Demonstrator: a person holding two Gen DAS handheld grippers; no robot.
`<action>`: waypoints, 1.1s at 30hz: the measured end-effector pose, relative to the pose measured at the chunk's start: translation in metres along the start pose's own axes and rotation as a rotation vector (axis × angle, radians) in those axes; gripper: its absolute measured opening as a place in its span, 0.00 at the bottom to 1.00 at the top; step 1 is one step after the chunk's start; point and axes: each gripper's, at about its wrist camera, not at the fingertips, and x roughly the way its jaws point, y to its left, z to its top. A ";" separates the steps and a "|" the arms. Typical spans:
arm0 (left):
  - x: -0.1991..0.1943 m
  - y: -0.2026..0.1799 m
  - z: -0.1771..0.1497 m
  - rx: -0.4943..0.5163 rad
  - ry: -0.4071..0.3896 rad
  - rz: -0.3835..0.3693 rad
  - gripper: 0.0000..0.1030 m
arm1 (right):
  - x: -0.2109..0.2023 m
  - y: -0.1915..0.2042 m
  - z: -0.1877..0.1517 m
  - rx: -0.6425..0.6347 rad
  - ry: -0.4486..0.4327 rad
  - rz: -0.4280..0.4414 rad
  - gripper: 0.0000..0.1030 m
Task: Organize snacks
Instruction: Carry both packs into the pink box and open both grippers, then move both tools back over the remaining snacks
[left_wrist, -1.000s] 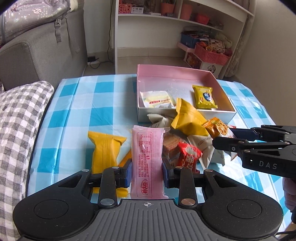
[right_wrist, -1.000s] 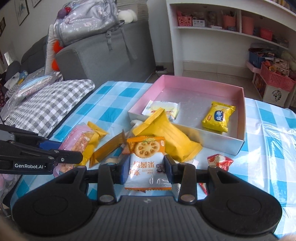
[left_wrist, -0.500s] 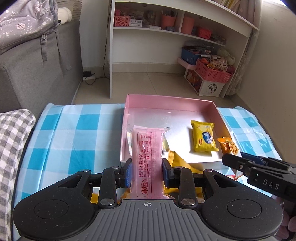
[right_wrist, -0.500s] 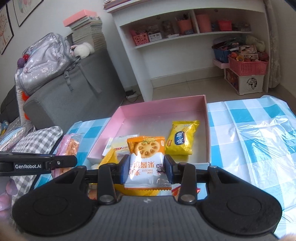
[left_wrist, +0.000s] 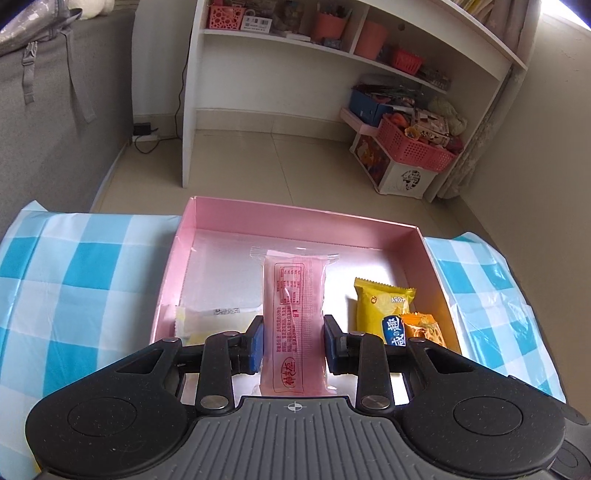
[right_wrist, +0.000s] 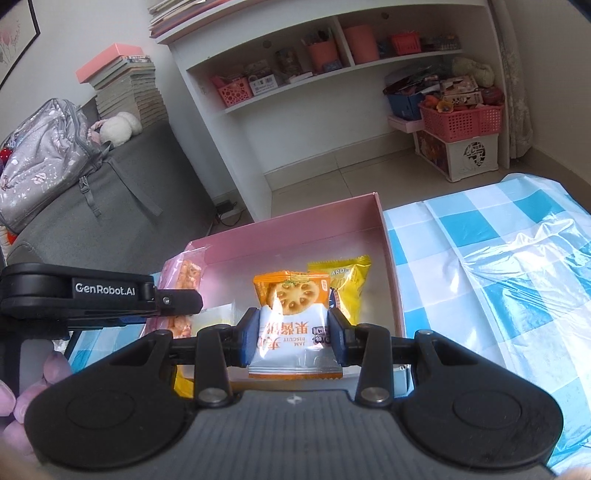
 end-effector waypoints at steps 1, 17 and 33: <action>0.004 -0.001 0.001 0.000 0.003 -0.001 0.29 | 0.002 -0.001 0.000 0.003 0.002 -0.006 0.35; 0.023 -0.012 0.000 0.025 -0.019 0.042 0.52 | -0.003 -0.010 0.002 0.058 -0.023 -0.026 0.58; -0.016 -0.005 -0.009 0.050 -0.035 0.071 0.77 | -0.023 -0.003 0.009 -0.049 0.017 -0.023 0.75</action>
